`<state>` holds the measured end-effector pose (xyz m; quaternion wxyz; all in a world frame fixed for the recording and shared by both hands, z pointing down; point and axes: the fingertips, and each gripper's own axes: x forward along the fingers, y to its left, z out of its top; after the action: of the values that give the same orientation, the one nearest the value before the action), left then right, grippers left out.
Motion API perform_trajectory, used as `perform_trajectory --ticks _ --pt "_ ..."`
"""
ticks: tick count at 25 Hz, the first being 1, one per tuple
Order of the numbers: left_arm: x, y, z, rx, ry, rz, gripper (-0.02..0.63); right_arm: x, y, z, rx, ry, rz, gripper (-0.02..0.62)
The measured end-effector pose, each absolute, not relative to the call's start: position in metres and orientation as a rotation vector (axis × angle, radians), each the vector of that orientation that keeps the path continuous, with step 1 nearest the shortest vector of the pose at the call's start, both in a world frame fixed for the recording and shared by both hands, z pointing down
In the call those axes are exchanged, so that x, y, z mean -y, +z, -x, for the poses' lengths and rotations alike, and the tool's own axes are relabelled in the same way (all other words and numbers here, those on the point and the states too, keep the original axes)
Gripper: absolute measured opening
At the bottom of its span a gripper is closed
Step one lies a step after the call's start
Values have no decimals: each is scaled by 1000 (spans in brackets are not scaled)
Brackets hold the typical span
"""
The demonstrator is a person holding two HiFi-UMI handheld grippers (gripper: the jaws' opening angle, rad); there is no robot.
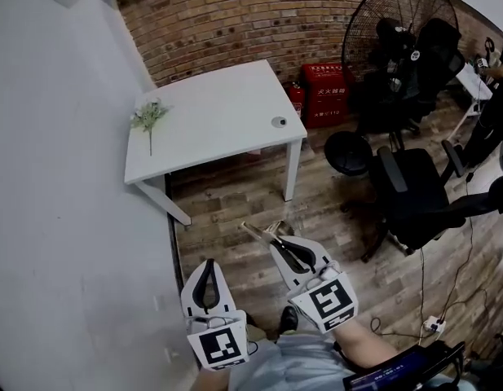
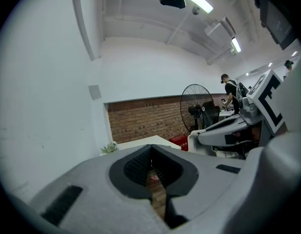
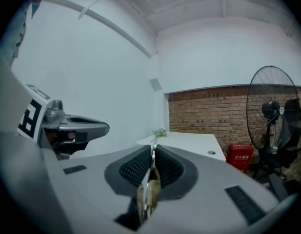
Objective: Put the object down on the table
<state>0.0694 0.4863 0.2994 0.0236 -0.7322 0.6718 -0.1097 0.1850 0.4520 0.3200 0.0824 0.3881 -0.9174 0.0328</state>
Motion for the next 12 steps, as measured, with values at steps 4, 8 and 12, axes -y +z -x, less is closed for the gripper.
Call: perform_trajectory --ticks 4,8,12 --pt "-473 307 -63 -2113 -361 2258 8 -435 327 -181 2756 74 -1143 37" --pt "-450 311 -46 -2134 -366 2246 9 -412 334 -167 2732 102 -1119 37" --pt "-413 314 -20 -2135 -356 2256 8 -377 341 -142 2719 113 -1121 37"
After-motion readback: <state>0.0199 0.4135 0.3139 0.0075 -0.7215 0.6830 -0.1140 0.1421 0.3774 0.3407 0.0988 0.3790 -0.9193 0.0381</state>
